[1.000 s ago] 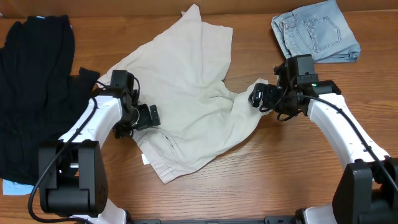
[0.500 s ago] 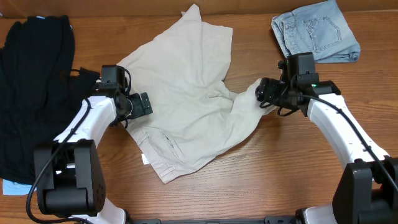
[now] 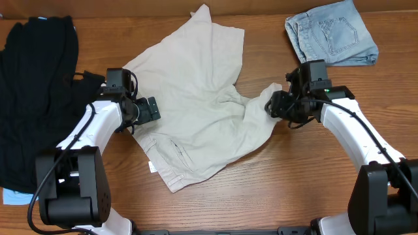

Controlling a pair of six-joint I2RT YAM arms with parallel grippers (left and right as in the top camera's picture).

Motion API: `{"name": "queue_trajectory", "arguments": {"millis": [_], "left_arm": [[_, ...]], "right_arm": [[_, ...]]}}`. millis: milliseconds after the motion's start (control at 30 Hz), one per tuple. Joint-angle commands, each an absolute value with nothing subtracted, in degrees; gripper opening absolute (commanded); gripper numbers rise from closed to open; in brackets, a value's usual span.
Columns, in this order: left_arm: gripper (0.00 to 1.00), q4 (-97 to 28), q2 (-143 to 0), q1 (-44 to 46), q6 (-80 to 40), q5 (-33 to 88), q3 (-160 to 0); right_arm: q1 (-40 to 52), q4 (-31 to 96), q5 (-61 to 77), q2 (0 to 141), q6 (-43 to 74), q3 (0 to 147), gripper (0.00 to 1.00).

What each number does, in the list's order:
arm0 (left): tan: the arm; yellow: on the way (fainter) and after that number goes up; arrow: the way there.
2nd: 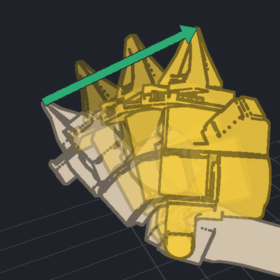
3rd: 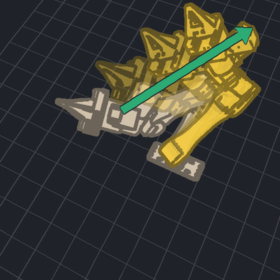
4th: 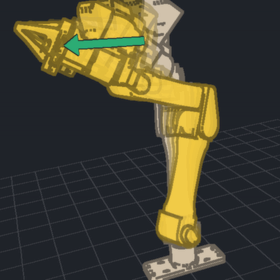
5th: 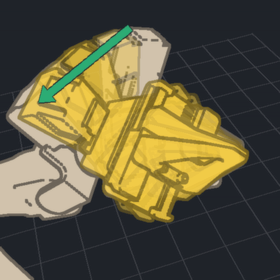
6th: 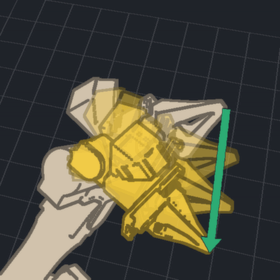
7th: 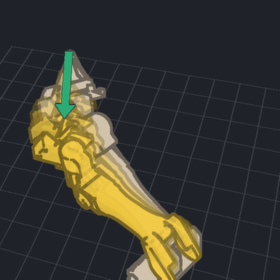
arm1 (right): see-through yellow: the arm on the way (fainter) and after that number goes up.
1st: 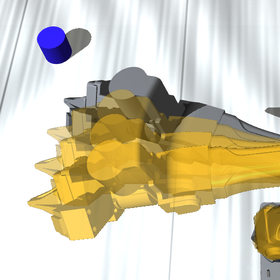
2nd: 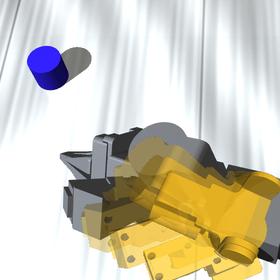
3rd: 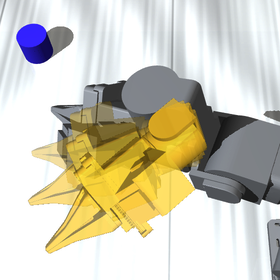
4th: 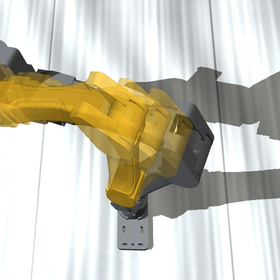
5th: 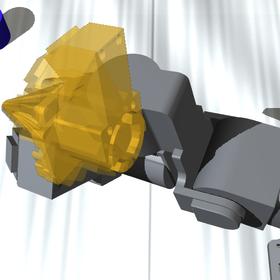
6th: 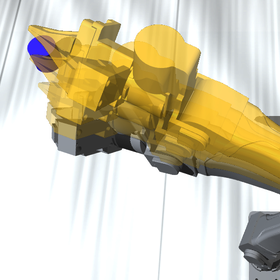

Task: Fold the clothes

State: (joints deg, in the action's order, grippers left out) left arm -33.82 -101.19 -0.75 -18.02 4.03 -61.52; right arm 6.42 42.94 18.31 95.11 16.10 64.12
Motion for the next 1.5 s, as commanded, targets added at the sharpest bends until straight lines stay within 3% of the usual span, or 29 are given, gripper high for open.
{"name": "queue_trajectory", "arguments": {"millis": [0,33,67,300,667,1000,1100,1267,1333,1467], "left_arm": [[0.97,-33.8,-102.0,-0.7,-17.1,4.5,-61.1],[0.97,-33.8,-102.0,-0.7,-17.2,4.6,-61.1],[0.97,-34.0,-102.0,-0.7,-17.1,4.7,-61.1],[0.94,-34.2,-102.0,-0.7,-17.1,7.1,-61.1],[0.95,-34.2,-102.0,-0.7,-16.7,7.0,-61.1],[0.95,-34.2,-101.9,-0.7,-15.0,6.4,-61.1],[0.96,-35.3,-102.0,-0.8,-15.0,4.0,-61.1],[0.97,-37.0,-101.9,-1.2,-15.0,1.9,-61.1],[0.97,-36.6,-102.0,-1.6,-15.0,2.2,-61.1],[0.89,-35.0,-102.0,-1.9,-15.0,4.1,-61.1]], "right_arm": [[6.4,43.9,20.3,95.4,15.9,63.9,0.2],[6.4,44.3,20.3,95.4,15.9,63.9,0.09],[6.4,44.6,20.3,95.4,15.9,63.9,0.04],[4.7,48.2,19.1,93.9,18.8,63.9,0.04],[1.7,70.0,4.6,80.2,31.6,63.7,0.04],[12.0,74.5,14.1,77.1,38.9,53.2,0.04],[19.3,72.1,18.8,77.1,42.3,50.2,0.13],[29.4,69.5,15.5,76.2,50.3,51.4,0.2],[29.9,69.1,14.3,75.4,50.4,53.1,0.21],[27.8,68.8,9.0,74.0,46.3,59.6,0.38]]}}
